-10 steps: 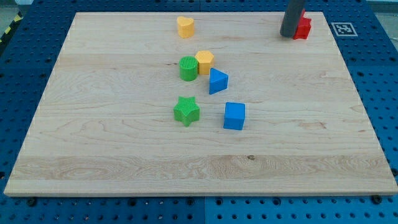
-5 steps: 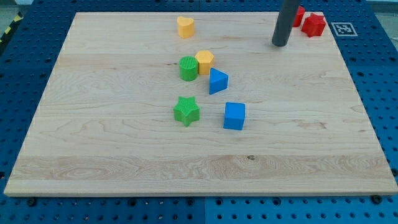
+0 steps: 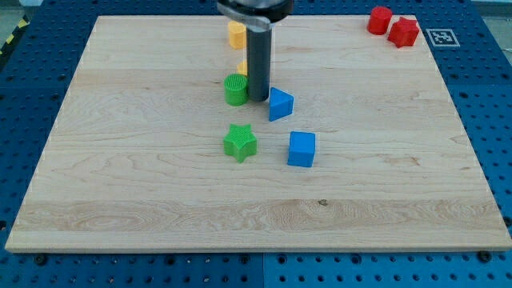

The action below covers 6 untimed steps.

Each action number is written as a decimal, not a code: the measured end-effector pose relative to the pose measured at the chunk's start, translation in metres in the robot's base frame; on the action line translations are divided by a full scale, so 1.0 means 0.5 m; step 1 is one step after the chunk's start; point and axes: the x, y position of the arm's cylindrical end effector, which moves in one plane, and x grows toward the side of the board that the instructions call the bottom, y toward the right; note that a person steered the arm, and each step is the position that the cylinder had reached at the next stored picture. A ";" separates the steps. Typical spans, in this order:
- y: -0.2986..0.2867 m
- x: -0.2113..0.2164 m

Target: Move the blue cube a bit to the right

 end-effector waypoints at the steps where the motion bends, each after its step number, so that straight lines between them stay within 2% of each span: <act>1: 0.006 0.077; 3: 0.026 0.184; 5: 0.151 0.186; 6: 0.163 0.186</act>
